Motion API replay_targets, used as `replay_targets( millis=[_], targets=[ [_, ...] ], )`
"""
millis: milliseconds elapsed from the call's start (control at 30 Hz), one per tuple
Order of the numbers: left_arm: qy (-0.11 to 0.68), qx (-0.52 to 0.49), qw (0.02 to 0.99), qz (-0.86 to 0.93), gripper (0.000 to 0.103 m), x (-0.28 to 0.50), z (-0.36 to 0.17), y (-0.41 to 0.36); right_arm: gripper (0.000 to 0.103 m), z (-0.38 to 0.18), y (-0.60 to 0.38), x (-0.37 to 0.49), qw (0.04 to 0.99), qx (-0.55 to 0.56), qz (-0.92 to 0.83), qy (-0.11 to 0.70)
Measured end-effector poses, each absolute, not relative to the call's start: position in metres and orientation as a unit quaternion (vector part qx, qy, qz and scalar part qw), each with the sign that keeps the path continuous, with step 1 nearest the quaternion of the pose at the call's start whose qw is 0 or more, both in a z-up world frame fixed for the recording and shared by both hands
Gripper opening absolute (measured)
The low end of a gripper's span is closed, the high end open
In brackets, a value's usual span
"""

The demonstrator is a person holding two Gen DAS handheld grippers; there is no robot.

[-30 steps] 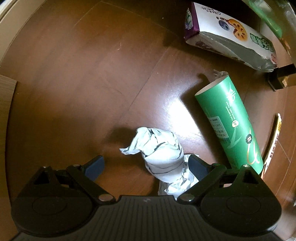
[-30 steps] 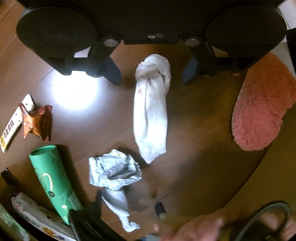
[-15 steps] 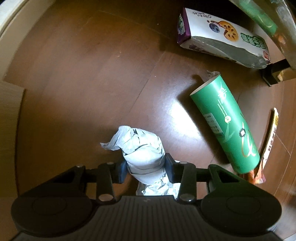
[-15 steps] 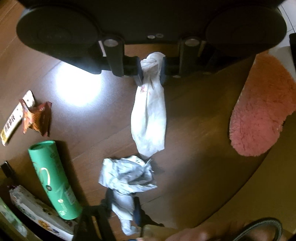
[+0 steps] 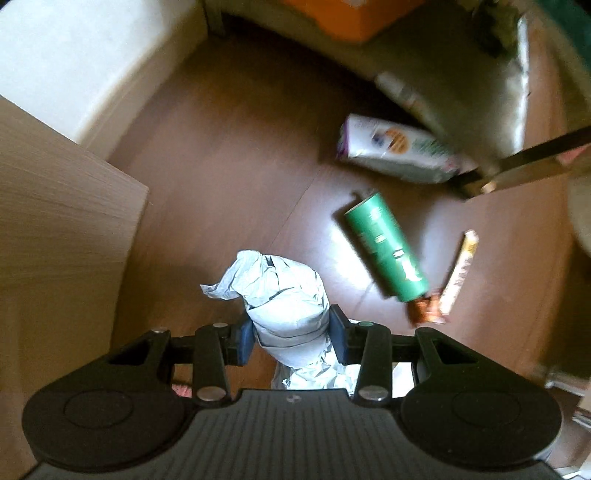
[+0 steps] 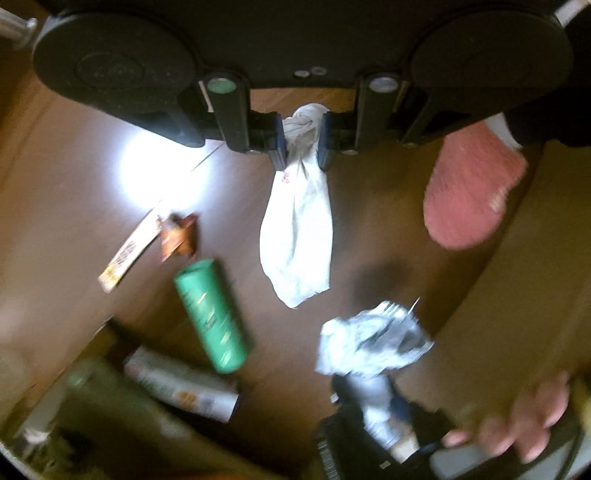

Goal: Collect trash
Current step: 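Carry the white tissue and white sock up over the wastebasket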

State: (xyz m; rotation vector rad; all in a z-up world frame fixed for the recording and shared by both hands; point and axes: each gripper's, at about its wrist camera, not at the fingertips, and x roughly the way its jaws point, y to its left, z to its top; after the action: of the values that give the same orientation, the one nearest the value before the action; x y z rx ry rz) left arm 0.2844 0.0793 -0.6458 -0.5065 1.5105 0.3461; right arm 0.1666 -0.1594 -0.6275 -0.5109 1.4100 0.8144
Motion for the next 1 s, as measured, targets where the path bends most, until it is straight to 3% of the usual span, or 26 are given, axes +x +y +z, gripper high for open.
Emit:
replay_targets(
  millis=[600, 1000],
  targets=[
    [0.585, -0.255, 0.758, 0.136, 0.040, 0.307, -0.332, 0.075, 0.017, -0.313, -0.168, 0.258, 0.777, -0.170, 0.322, 0.513],
    [0.516, -0.216, 0.823, 0.100, 0.040, 0.365, -0.186, 0.056, 0.017, -0.159, -0.169, 0.327, 0.839, -0.144, 0.303, 0.429]
  ],
)
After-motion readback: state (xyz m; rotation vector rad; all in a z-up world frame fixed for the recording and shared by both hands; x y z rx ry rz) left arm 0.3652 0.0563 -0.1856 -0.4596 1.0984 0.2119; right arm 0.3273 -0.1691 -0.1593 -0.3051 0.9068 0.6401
